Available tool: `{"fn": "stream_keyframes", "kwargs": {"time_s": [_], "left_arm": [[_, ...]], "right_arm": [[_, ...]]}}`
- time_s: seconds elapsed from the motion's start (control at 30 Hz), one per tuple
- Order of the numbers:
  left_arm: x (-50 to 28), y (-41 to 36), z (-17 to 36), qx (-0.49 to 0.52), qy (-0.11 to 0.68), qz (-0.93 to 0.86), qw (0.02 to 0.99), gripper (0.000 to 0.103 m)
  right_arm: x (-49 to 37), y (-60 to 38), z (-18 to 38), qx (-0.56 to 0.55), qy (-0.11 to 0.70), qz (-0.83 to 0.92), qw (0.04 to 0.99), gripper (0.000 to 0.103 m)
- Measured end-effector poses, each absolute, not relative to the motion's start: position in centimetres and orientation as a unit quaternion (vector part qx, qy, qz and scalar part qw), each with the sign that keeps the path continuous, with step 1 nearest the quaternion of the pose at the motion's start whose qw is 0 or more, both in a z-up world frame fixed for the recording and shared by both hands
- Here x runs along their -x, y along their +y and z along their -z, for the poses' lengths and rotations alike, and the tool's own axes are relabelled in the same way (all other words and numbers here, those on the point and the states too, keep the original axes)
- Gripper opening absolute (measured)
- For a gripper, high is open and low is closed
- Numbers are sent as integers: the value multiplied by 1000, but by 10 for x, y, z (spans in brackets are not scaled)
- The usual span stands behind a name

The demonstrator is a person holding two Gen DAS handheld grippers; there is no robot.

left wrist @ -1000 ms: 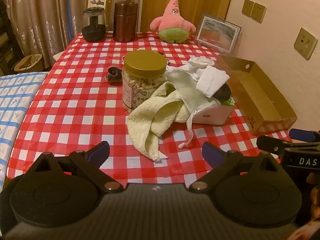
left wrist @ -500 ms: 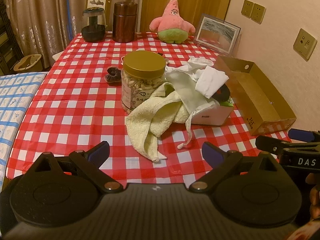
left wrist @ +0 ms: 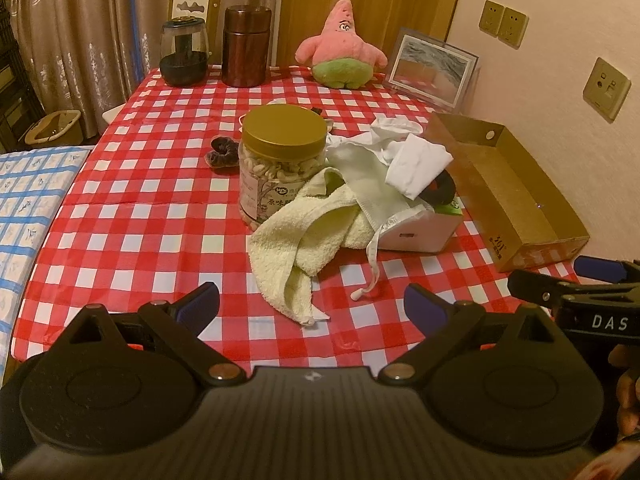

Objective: Organize soft objects

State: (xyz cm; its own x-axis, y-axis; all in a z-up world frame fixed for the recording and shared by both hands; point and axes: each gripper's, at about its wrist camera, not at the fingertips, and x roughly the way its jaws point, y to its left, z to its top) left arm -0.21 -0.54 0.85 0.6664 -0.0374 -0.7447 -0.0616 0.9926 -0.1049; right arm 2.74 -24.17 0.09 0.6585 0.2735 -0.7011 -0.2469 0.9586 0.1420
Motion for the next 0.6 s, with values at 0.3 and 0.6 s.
{"fn": "stream_keyframes", "kwargs": {"time_s": [0.3, 0.6], "left_arm": [[2, -4, -8, 61, 408, -6, 911, 98], [1, -6, -10, 61, 407, -5, 911, 98]], "right_arm": [[-28, -242, -1, -16, 387, -145, 910, 103], [-27, -242, -3, -14, 385, -145, 911, 103]]}}
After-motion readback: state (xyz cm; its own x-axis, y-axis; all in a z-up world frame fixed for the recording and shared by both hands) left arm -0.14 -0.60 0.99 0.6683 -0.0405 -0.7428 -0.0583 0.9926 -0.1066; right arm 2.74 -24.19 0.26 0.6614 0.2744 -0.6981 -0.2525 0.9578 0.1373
